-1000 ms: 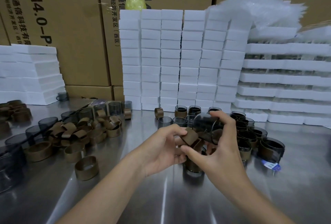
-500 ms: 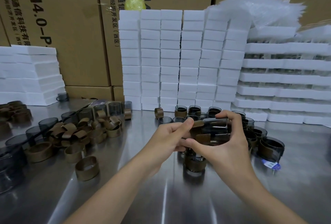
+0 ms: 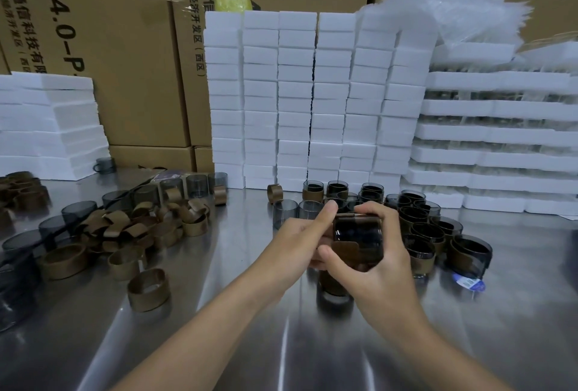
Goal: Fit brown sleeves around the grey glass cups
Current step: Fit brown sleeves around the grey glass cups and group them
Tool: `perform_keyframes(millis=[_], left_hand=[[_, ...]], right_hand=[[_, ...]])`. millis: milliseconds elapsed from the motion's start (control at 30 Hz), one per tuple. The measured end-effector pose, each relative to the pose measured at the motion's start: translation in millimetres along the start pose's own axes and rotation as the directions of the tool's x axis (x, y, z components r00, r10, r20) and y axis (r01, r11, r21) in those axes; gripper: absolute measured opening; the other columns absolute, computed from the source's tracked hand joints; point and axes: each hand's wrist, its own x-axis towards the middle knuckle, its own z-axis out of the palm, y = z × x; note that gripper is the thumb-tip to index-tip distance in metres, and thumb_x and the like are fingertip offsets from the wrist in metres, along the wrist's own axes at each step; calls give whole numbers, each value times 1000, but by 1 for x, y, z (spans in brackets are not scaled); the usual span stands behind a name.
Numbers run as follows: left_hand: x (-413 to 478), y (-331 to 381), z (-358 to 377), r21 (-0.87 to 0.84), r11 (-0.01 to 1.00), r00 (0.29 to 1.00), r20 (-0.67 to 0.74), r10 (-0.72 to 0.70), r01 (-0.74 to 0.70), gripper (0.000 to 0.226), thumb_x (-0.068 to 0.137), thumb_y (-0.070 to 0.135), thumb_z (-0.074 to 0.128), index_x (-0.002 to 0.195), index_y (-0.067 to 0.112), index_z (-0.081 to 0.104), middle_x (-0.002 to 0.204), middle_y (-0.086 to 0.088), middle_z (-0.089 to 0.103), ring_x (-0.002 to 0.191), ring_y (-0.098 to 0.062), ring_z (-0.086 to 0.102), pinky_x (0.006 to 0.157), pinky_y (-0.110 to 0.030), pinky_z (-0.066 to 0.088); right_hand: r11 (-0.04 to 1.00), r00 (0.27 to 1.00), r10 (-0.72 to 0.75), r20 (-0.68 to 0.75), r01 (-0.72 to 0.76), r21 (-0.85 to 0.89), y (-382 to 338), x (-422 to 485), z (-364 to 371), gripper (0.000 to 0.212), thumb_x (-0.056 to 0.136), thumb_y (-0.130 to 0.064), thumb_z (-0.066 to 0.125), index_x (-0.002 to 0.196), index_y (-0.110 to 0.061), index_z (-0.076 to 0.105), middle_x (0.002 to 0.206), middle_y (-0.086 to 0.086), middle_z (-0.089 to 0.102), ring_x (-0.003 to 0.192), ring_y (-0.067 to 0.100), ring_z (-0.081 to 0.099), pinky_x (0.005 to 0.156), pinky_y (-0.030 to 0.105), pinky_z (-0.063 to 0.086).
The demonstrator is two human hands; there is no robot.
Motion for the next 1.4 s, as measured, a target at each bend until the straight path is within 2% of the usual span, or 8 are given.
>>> perform_keyframes(millis=[267, 533, 700, 867, 1000, 1067, 1133, 1400], left_hand=[[-2, 11, -8, 16, 998, 998, 6, 67, -67, 38, 112, 55, 47, 117, 42, 82, 109, 2, 84, 103, -14, 80, 81, -20, 59], [-4, 15, -13, 22, 995, 995, -14, 96, -95, 36, 111, 52, 48, 112, 45, 82, 108, 2, 84, 101, -13, 80, 79, -19, 59], [-3, 10, -13, 88, 996, 1000, 5, 13, -14, 44, 109, 62, 45, 119, 39, 81, 110, -1, 83, 107, -23, 78, 103, -49, 57], [0, -3, -4, 27, 999, 999, -23, -46, 46, 45, 108, 64, 48, 118, 36, 81, 97, 4, 81, 76, -4, 68, 78, -32, 46], [2, -5, -3, -187, 981, 999, -22, -49, 44, 40, 107, 59, 51, 108, 36, 85, 105, -2, 82, 82, -7, 72, 83, -37, 46], [1, -4, -3, -287, 958, 1000, 20, -9, 15, 36, 108, 54, 52, 112, 38, 84, 108, -2, 81, 88, -10, 74, 87, -39, 47], [0, -1, -3, -335, 941, 998, 14, 65, -57, 31, 111, 46, 51, 131, 39, 74, 119, -3, 79, 97, -16, 76, 84, -36, 50], [-7, -8, 18, -70, 912, 915, -59, 400, -403, 37, 115, 52, 33, 146, 43, 51, 121, 0, 73, 86, -20, 69, 66, -35, 54]], right_hand=[[995, 987, -44, 152, 57, -82, 7, 6, -2, 74, 87, -64, 80, 149, -51, 41, 131, -21, 70, 118, 10, 73, 97, 38, 60], [988, 965, -70, 253, 102, -115, 9, 12, -2, 74, 96, -74, 63, 158, -48, 33, 143, -29, 59, 130, 7, 65, 105, 19, 50], [980, 939, -10, 344, 79, -185, 16, 18, -6, 75, 95, -66, 67, 160, -50, 32, 130, -22, 69, 118, 5, 70, 101, 32, 57], [985, 964, 57, 260, -11, -175, 27, 14, -10, 91, 80, -82, 74, 159, -60, 35, 137, -24, 66, 107, 7, 74, 97, 46, 63], [989, 988, 48, 148, -26, -148, 32, 14, -10, 78, 85, -80, 71, 155, -59, 45, 129, -29, 69, 60, 13, 69, 69, 27, 60], [994, 992, 46, 121, -34, -103, 31, 13, -8, 65, 95, -67, 67, 156, -56, 45, 117, -24, 74, 59, 17, 73, 64, 24, 59], [997, 996, 44, 75, -39, -61, 29, 11, -4, 57, 105, -55, 56, 159, -50, 41, 130, -29, 69, 61, 20, 75, 64, 22, 57], [1000, 997, 12, 77, -14, 28, 11, 5, 2, 42, 112, -39, 38, 154, -45, 35, 133, -29, 59, 66, 23, 69, 60, 16, 50]])
